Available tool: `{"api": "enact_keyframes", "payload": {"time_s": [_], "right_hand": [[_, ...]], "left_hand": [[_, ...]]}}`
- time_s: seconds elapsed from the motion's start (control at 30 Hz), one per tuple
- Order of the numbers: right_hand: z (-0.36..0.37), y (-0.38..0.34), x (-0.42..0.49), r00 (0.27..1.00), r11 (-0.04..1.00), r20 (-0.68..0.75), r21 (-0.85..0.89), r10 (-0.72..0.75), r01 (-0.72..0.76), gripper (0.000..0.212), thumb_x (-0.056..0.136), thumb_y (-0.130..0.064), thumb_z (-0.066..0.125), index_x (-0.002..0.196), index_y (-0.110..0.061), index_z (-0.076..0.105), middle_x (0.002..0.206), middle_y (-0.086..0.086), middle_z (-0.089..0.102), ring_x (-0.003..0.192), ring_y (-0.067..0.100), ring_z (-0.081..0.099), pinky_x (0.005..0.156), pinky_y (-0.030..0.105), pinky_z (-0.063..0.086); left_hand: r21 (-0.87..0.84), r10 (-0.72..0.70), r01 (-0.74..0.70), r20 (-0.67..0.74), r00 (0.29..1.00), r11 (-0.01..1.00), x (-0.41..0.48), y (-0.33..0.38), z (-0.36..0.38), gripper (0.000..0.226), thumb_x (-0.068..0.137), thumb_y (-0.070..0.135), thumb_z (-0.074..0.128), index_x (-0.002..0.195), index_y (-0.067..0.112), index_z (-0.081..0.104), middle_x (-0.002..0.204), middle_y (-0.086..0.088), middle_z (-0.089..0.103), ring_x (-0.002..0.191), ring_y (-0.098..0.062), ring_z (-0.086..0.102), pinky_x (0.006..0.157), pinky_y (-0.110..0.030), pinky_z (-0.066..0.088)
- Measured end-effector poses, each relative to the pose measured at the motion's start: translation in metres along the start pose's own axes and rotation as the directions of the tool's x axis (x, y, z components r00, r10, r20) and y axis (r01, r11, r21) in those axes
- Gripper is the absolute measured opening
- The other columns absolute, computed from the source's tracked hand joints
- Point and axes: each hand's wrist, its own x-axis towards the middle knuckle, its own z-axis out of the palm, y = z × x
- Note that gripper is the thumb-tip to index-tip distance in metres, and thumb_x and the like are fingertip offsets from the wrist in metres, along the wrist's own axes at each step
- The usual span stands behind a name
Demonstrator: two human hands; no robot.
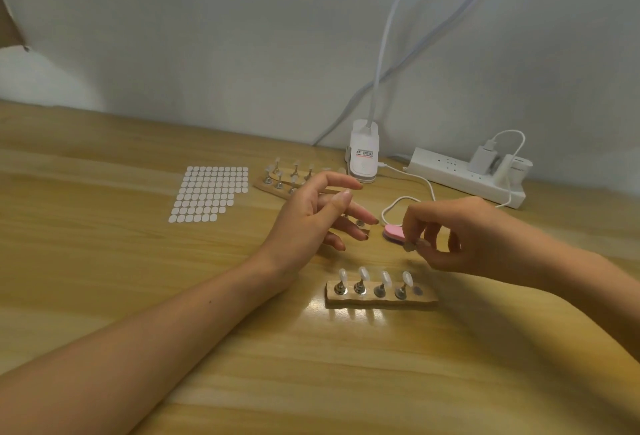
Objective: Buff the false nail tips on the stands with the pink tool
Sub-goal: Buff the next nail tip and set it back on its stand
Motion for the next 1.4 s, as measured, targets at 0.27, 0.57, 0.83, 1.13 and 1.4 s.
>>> {"api": "enact_keyframes", "payload": {"time_s": [0.27,0.57,0.83,1.13,1.4], "right_hand": [[-0.008,-0.023,-0.015,0.983,0.956,0.178,-0.282,-0.034,0.084,0.011,0.097,-0.035,0.056,0.103,-0.044,0.056,0.098,-0.028,0.050,0.090,-0.001,0.053,0.080,0.017,0.051],[-0.003,-0.034,-0.015,0.962,0.910,0.268,-0.383,-0.052,0.156,0.032,0.103,-0.042,0.045,0.134,-0.048,0.044,0.129,-0.029,0.043,0.119,-0.007,0.039,0.076,0.010,0.042],[0.013,-0.018,-0.032,0.999,0.998,-0.015,0.046,0.040,-0.039,0.037,0.075,-0.067,0.054,0.104,-0.047,0.065,0.103,-0.030,0.059,0.100,-0.002,0.060,0.070,0.022,0.055],[0.049,-0.024,-0.029,0.972,0.892,-0.207,0.453,0.110,-0.004,0.009,0.081,-0.033,0.071,0.087,-0.027,0.073,0.087,-0.013,0.070,0.083,0.012,0.064,0.070,0.016,0.048],[0.056,-0.030,-0.027,0.956,0.845,-0.205,0.530,0.208,-0.070,0.012,0.083,-0.012,0.079,0.081,-0.019,0.070,0.080,-0.019,0.065,0.073,0.007,0.059,0.063,0.010,0.041]], "left_hand": [[-0.003,-0.021,0.021,0.024,0.999,1.000,0.001,0.000,0.000,0.018,0.106,0.021,0.047,0.120,0.017,0.058,0.091,-0.002,0.078,0.074,-0.015,0.074,0.054,-0.019,0.053],[-0.001,-0.022,0.023,0.034,0.999,1.000,0.000,0.001,0.000,0.017,0.107,0.021,0.047,0.119,0.017,0.059,0.091,-0.003,0.079,0.074,-0.015,0.074,0.054,-0.019,0.053],[0.003,-0.026,0.026,0.036,0.999,1.000,0.001,0.001,0.001,0.019,0.107,0.023,0.046,0.120,0.016,0.058,0.092,-0.004,0.078,0.074,-0.017,0.074,0.054,-0.020,0.053],[0.004,-0.035,0.035,0.037,0.999,0.999,0.001,0.001,0.001,0.019,0.108,0.024,0.043,0.118,0.018,0.058,0.091,-0.004,0.079,0.073,-0.016,0.074,0.053,-0.019,0.052],[0.005,-0.036,0.035,0.042,0.998,0.999,0.001,0.001,0.001,0.018,0.108,0.025,0.043,0.116,0.020,0.058,0.091,-0.005,0.079,0.074,-0.017,0.074,0.053,-0.020,0.052]]}}
